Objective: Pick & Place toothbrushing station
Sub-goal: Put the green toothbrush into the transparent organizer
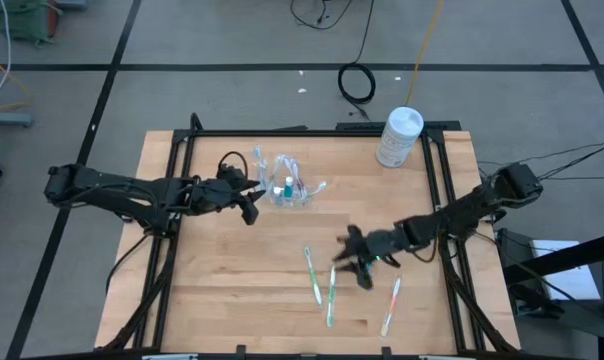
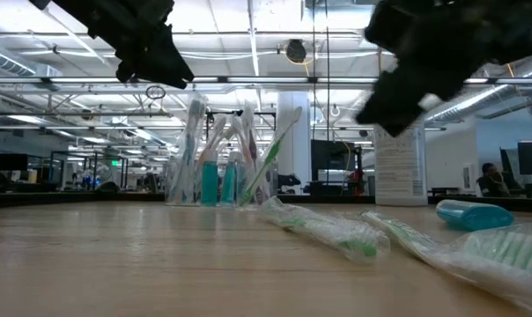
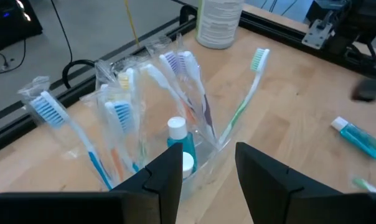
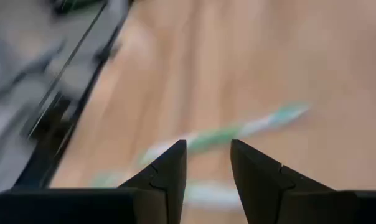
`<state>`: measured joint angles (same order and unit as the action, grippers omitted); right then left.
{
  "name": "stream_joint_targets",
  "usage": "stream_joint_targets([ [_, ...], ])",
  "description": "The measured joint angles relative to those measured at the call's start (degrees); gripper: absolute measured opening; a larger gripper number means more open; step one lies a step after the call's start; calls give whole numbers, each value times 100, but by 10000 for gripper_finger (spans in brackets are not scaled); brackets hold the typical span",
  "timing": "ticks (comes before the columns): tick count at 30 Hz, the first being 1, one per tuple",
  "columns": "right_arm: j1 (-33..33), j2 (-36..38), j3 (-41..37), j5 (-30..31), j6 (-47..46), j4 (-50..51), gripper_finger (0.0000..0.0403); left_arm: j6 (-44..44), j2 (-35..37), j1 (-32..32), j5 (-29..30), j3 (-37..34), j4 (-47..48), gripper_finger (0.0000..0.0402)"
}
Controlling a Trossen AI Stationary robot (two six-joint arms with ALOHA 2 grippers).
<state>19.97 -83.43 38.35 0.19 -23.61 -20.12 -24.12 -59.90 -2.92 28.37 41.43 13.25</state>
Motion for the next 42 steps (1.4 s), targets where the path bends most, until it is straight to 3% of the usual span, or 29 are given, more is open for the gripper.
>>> stream_joint_targets([
  [4,440,-1,-8,-906,1023,245,116,-15,0,-10,6,0,-4,154],
  [7,673,-46,-73,-844,2559,-21,116,-17,-6,-10,8,0,-10,154],
  [9,737,-188,-127,-775,3087,-276,116,-32,-47,-10,6,0,-17,154],
  [13,699,-541,-124,-794,3038,-994,116,-42,-48,-28,12,0,-40,154],
  [20,525,-1309,379,-939,3495,-954,116,-40,-50,-26,11,0,-101,154],
  [28,408,-2142,1573,-1237,4095,860,116,-40,-50,-28,10,0,-157,154],
  [38,134,-2707,1859,-1273,4607,1238,115,-2,-50,-28,-9,0,-150,154],
  [42,60,-2746,1860,-1339,4670,1361,89,-2,-50,-28,-9,0,-151,154],
])
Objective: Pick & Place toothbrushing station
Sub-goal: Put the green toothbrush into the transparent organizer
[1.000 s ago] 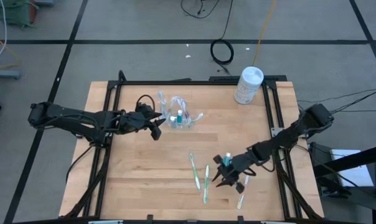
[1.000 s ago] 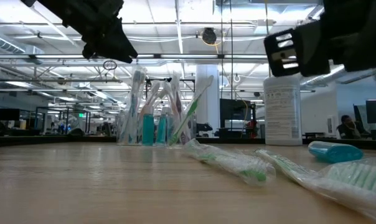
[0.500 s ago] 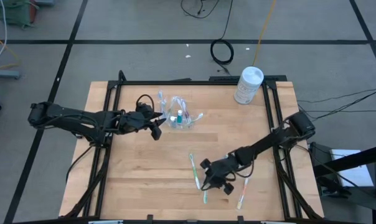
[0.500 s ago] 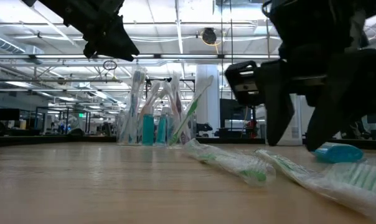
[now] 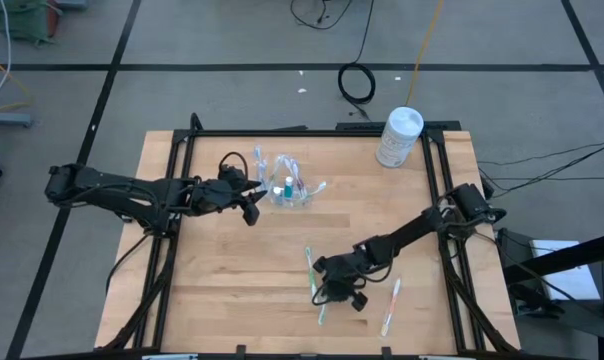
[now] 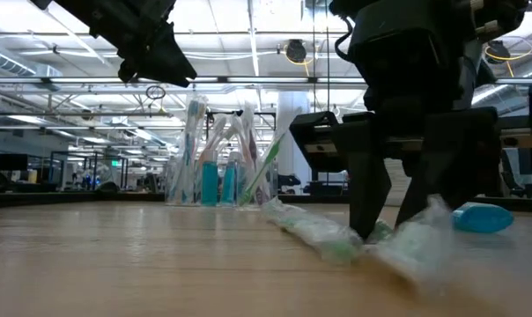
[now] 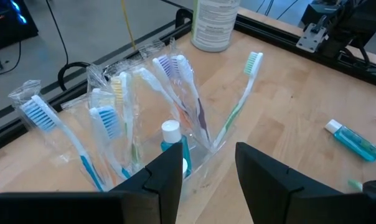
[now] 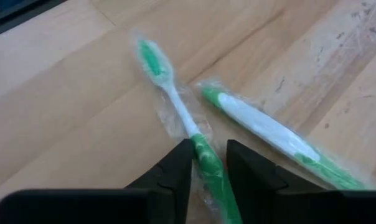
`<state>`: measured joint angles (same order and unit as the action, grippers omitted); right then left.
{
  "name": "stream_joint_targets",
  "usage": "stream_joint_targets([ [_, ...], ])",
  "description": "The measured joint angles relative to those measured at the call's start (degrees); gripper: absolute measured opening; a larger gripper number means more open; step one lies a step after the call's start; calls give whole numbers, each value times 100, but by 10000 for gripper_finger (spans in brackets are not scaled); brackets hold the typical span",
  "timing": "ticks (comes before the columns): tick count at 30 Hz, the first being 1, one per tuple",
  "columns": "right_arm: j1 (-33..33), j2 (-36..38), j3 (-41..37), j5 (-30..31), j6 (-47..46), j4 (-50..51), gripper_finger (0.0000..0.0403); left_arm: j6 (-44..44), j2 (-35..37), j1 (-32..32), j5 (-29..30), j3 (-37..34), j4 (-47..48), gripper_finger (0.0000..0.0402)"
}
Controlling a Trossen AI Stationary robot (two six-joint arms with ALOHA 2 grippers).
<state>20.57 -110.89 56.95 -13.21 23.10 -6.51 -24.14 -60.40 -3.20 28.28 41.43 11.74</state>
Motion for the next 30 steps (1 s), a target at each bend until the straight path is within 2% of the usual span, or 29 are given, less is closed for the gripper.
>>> stream_joint_targets([
  [7,-117,237,-26,131,188,106,16,-2,0,0,4,0,-2,154],
  [12,-110,812,-61,180,351,445,19,2,0,0,8,0,-2,154],
  [17,-107,1712,-46,165,674,456,19,2,0,0,19,0,-2,154],
  [21,-215,2402,-37,439,1172,-49,12,-2,0,0,19,0,-4,154],
  [24,-301,2754,-37,952,1518,-449,11,-4,0,0,19,0,-4,154],
  [28,-480,2840,-191,1971,2024,-1561,11,-7,0,0,19,0,-4,154],
  [30,-660,2737,-308,2057,2065,-2302,11,-7,0,0,19,0,-4,154],
])
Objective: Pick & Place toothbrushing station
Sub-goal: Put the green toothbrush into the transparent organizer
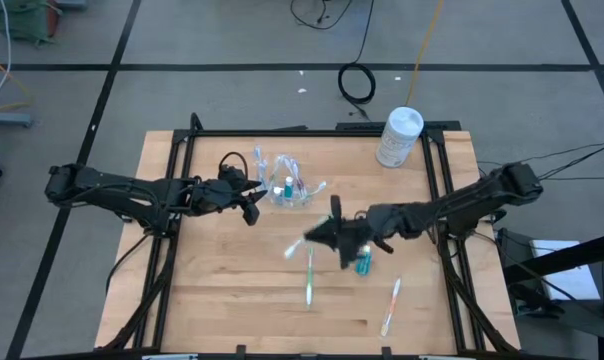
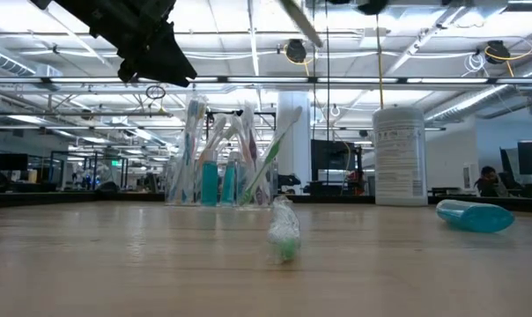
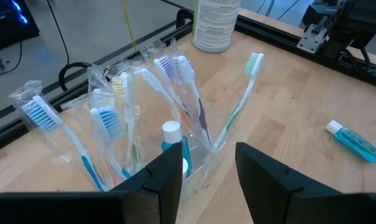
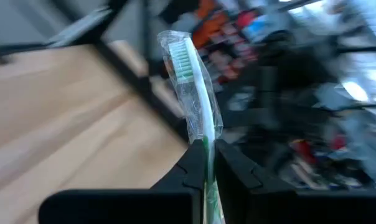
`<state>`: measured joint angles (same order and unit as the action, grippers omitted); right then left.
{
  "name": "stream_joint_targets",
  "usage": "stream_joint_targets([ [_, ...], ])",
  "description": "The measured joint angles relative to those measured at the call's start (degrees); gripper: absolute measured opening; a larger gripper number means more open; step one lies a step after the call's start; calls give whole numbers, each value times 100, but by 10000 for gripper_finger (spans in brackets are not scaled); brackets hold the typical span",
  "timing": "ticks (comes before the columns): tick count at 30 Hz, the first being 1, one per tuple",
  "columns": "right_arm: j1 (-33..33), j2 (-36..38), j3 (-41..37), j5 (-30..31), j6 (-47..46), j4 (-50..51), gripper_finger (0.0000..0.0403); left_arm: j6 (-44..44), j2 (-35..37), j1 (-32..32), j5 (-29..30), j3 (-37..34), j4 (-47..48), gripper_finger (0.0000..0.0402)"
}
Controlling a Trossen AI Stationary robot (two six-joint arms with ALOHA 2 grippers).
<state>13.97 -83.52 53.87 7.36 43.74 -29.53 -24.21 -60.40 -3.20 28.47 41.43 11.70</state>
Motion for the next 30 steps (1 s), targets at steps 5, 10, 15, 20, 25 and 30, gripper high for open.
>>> stream_joint_targets([
  [5,-402,-363,-312,-324,-457,-1071,11,-7,0,0,0,0,0,154],
  [10,-748,-460,-400,-301,-1083,-1598,11,76,0,-1,-36,0,-21,154],
  [15,-918,-460,-400,-315,-2068,-1812,13,1023,-78,-41,-638,2,-467,154],
  [20,-949,-454,-400,-310,-2884,-2123,20,1673,-452,-233,-1129,2,-1533,154],
  [25,-943,-455,-400,-315,-3110,-2123,18,2424,-972,-449,-1203,2,-2863,154],
  [30,-945,-455,-400,-312,-3114,-1998,19,2859,-1187,-673,-1198,2,-3603,154],
])
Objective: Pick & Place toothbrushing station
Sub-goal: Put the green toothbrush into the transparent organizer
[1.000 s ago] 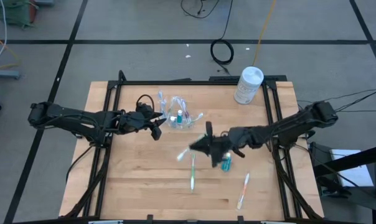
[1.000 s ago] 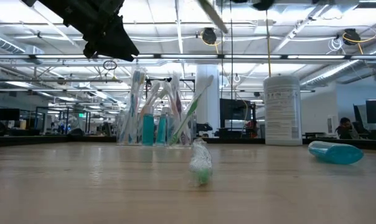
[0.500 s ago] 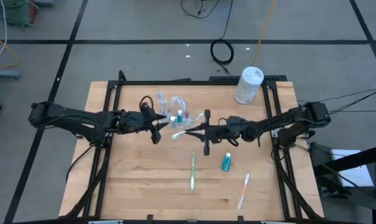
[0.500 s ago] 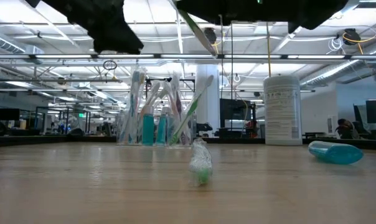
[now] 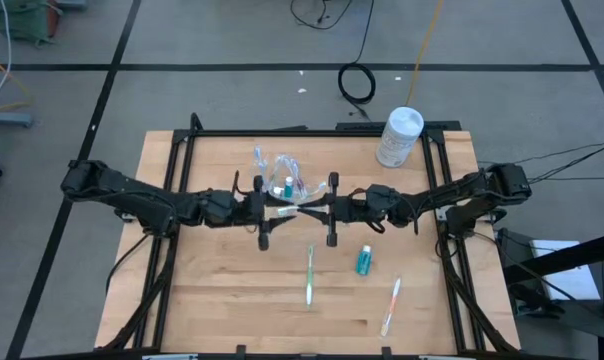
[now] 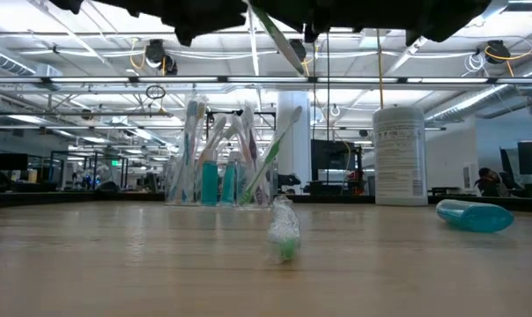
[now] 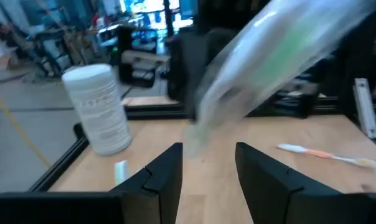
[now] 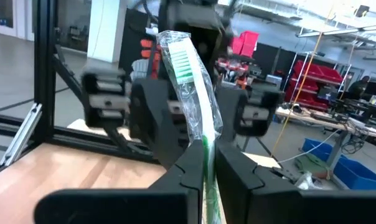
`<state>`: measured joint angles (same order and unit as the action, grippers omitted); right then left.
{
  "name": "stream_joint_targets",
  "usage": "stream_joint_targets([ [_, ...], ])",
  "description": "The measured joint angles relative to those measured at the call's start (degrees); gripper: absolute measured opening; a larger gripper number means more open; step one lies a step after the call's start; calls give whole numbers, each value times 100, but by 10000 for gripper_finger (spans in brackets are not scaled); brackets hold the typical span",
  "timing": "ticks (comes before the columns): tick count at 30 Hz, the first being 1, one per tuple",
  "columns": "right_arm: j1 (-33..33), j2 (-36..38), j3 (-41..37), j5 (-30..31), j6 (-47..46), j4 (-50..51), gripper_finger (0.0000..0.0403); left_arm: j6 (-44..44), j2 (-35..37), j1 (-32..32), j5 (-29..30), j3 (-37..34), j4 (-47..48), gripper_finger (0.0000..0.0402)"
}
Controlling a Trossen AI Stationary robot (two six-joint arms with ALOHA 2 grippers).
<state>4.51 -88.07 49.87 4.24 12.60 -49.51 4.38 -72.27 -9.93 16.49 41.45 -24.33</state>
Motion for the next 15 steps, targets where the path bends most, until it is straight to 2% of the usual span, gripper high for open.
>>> stream_joint_targets([
  [4,-2,0,0,8,2,94,19,168,7,-189,61,0,-166,147],
  [15,-8,2,0,-128,-273,132,19,411,9,-332,511,0,-385,91],
])
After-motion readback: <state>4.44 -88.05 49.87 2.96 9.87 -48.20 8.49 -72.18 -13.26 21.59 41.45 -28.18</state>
